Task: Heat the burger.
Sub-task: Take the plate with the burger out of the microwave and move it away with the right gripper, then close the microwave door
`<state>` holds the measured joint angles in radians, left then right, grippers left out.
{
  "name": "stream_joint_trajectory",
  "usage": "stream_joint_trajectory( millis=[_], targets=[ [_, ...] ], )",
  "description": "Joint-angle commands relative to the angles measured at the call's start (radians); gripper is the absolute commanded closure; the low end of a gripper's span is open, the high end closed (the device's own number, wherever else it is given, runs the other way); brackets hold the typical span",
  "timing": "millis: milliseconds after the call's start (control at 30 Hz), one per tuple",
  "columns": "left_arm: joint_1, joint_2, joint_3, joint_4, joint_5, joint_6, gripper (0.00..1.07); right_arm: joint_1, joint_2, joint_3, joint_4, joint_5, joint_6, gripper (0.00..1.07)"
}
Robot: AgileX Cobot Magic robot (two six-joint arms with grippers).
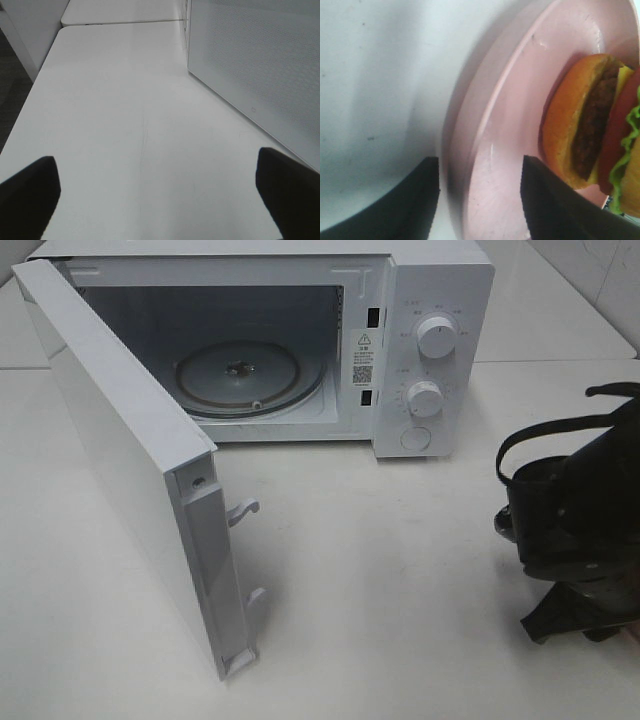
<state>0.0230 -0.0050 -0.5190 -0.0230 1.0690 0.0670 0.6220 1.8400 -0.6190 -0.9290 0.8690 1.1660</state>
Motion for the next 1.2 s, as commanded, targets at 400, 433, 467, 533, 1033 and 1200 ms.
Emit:
stream_joint_trajectory(
  millis=[400, 433, 467, 533, 1033, 1200],
  targets=[
    [0.001, -0.016, 0.003, -0.005, 0.001, 0.001, 0.07, -0.002, -0.407, -0.004, 0.305, -0.044, -0.407, 0.51],
    [0.001, -0.016, 0.003, -0.005, 0.001, 0.001, 0.07, -0.002, -0.432, -0.004, 0.325, -0.052, -0.441, 0.50],
    [0.001, -0.016, 0.003, -0.005, 0.001, 0.001, 0.07, -0.002, -0.432, -0.004, 0.325, -0.052, -0.441, 0.50],
    [0.001, -0.016, 0.003, -0.005, 0.001, 0.001, 0.07, -0.002, -0.524, -0.004, 0.396, -0.069, -0.569, 0.44],
    [0.001, -0.016, 0.003, -0.005, 0.001, 0.001, 0.07, -0.002, -0.841, -0.004, 0.749, 0.015, -0.910, 0.27],
    [0.001, -0.016, 0.003, -0.005, 0.001, 0.001, 0.07, -0.002, -0.963, -0.004, 0.822, 0.047, -0.964, 0.29]
  ],
)
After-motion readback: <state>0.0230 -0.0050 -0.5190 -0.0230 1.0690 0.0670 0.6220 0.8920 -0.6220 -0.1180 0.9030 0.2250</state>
